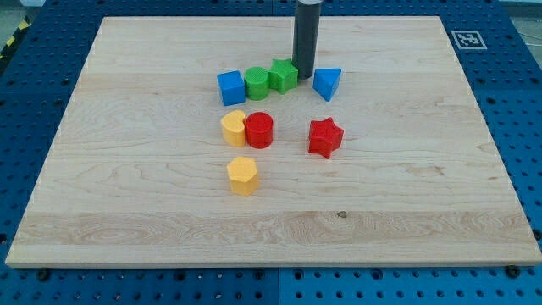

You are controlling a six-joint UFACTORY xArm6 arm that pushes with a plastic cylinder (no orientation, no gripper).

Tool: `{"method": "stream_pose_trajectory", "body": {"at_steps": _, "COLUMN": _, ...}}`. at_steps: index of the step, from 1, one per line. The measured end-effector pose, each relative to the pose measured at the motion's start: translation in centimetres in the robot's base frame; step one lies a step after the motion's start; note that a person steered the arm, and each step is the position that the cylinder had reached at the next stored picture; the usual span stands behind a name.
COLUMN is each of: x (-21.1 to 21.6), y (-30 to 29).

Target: Push green star diagonally below blue triangle

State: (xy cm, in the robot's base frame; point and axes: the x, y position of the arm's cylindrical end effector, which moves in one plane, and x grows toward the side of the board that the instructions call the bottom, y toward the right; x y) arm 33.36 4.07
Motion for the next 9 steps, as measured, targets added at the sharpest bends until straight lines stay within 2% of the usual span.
{"method": "stream_pose_trajectory", "body": {"at_steps": 1, "x": -0.3, "y": 0.3}}
{"method": "stream_pose_trajectory", "body": {"at_steps": 3, "x": -9.8, "y": 1.1}}
{"method": "stream_pose_trajectory", "body": {"at_steps": 4, "x": -11.4, "y": -0.4}}
{"method": "stream_pose_trajectory", "body": {"at_steps": 5, "x": -9.0, "y": -2.9}}
{"method": "stream_pose_trajectory", "body": {"at_steps": 7, "x": 0.4, "y": -3.7}}
{"method": "stream_pose_trajectory", "body": {"at_steps": 9, "x": 4.9, "y": -2.6}}
